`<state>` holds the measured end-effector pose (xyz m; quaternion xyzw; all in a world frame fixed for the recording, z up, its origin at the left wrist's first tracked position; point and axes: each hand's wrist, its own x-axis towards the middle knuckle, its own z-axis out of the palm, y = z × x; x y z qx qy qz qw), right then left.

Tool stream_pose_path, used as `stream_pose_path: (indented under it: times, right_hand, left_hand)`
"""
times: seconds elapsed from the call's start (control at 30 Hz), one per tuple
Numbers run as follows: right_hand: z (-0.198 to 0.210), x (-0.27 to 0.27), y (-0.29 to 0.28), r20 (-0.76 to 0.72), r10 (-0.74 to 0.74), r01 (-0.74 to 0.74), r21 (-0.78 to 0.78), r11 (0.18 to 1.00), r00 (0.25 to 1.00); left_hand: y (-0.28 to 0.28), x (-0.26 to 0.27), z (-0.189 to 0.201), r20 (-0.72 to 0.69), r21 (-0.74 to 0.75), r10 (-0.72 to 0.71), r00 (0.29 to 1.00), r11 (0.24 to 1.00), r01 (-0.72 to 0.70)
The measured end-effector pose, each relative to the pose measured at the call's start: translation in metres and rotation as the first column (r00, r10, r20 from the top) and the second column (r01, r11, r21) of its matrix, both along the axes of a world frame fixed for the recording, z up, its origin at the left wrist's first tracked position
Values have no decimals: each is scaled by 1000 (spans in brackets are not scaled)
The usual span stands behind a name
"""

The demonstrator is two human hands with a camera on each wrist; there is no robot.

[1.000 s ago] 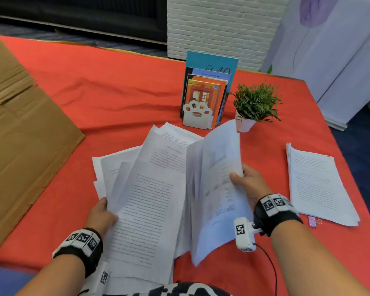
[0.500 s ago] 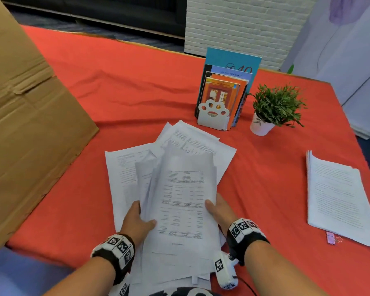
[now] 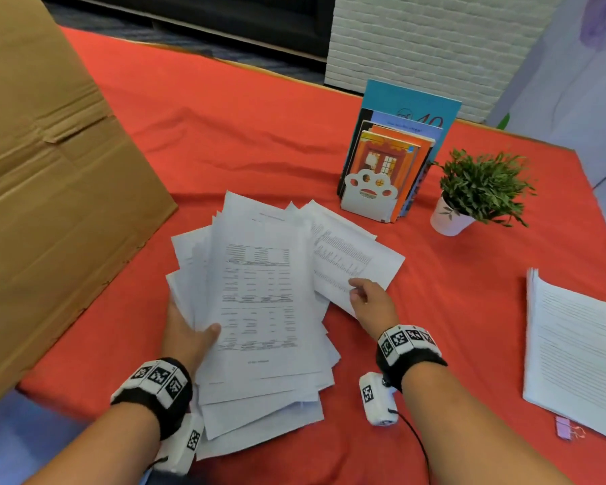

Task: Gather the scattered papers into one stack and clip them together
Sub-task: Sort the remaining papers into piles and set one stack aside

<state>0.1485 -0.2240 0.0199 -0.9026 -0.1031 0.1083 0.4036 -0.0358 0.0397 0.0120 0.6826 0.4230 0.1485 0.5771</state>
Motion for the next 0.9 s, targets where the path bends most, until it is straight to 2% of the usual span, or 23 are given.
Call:
stream_pose_path:
  times: [0.03,0.1,0.17,0.23,0.37,0.43,0.53,0.6,0.63,0.67,0.73,0.8,0.83,0.9]
  right_hand:
    - [-3,6,-2,17,69,-66,-165,984,997]
    - [-7,10,-4,-72,165,-180,-455,872,984]
    - [-12,7,-1,-129,199,-236,-589,773,972]
    - [-22,6,2,-111,197,-222,-633,742,974]
    - [-26,13,11,72,192,-112,-594,796,979]
    - [-20,12,26,99,247,-159,-529,834,964]
    - [-1,-11,55,-76,379,-386,-221,896,922]
    - [5,-23,71,-186,465,-482,-52,875,865]
    - [4,-23,75,-176,447,-459,-36,888,877]
    - [0,-20,76,-128,368,-376,-40,926,921]
    - [-8,-9,68,-29,63,-64,-56,996,998]
    - [-13,2,55,-93,-258,246,-124,961,962]
    - [-13,6,50,-161,-358,330,-173,928,920]
    - [-12,11,49,-247,-438,378,-258,889,864]
  left_hand:
    - [13,-4,-6,-22,-3,19,1000,1000,-19]
    - [34,-15,-16,-33,-78,39,999,996,-42]
    - [51,-24,-25,-2,-178,73,997,981,-72]
    - [60,-31,-30,4,-241,140,990,961,-135]
    - [68,-39,-38,-29,-311,238,971,921,-235]
    - [70,-40,-40,-57,-336,270,961,901,-273]
    - [65,-34,-38,-84,-406,278,957,867,-288]
    - [61,-28,-39,-99,-426,256,962,862,-274]
    - [59,-26,-39,-110,-426,253,961,862,-276]
    - [58,-24,-38,-121,-418,244,962,867,-272]
    - [57,-22,-40,-149,-404,229,962,874,-270]
    - [56,-22,-40,-177,-384,183,967,892,-239]
    - [55,-21,-40,-188,-365,158,969,905,-218]
    - [53,-21,-39,-222,-298,105,969,939,-170]
